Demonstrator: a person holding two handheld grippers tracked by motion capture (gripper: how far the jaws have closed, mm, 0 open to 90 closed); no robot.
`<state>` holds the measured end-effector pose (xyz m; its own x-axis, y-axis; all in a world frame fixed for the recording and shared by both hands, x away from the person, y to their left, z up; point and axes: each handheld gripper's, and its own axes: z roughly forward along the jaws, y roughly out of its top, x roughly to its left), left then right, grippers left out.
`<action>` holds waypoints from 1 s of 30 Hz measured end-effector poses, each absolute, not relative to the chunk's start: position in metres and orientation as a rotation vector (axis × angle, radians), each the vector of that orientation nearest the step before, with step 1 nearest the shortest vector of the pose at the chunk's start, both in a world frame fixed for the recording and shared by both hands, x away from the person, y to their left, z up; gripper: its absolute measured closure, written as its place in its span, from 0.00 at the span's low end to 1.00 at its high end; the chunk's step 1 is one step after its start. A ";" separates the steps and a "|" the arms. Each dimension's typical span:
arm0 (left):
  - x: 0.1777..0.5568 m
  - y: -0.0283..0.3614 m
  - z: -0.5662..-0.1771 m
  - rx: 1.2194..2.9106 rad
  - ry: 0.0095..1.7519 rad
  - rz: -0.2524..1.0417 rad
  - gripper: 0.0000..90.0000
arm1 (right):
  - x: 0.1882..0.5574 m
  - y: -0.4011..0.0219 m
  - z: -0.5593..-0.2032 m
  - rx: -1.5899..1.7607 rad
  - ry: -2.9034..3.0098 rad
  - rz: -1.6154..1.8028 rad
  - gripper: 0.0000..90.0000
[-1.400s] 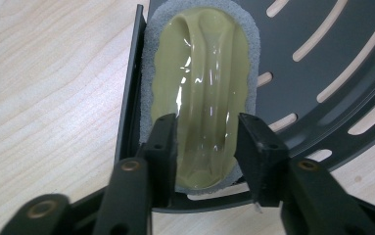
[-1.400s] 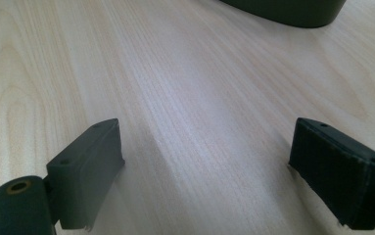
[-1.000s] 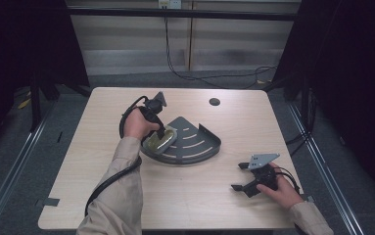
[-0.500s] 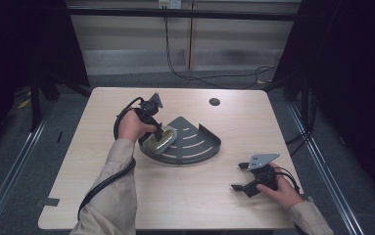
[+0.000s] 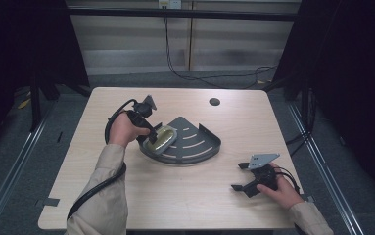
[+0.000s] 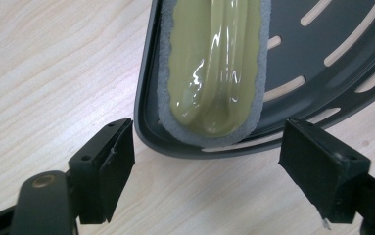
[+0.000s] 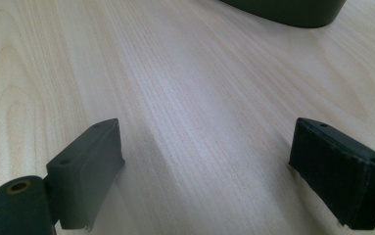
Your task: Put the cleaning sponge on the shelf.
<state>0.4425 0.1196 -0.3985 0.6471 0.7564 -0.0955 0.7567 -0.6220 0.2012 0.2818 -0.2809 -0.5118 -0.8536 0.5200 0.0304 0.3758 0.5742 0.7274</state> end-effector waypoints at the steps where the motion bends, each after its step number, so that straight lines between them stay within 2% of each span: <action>1: 0.441 0.121 -0.399 2.639 1.232 -0.005 0.21 | 0.282 -0.281 -0.512 0.754 2.618 1.143 0.13; 30: 0.406 0.164 -0.411 2.590 1.216 -0.051 0.19 | 0.282 -0.281 -0.512 0.756 2.621 1.142 0.13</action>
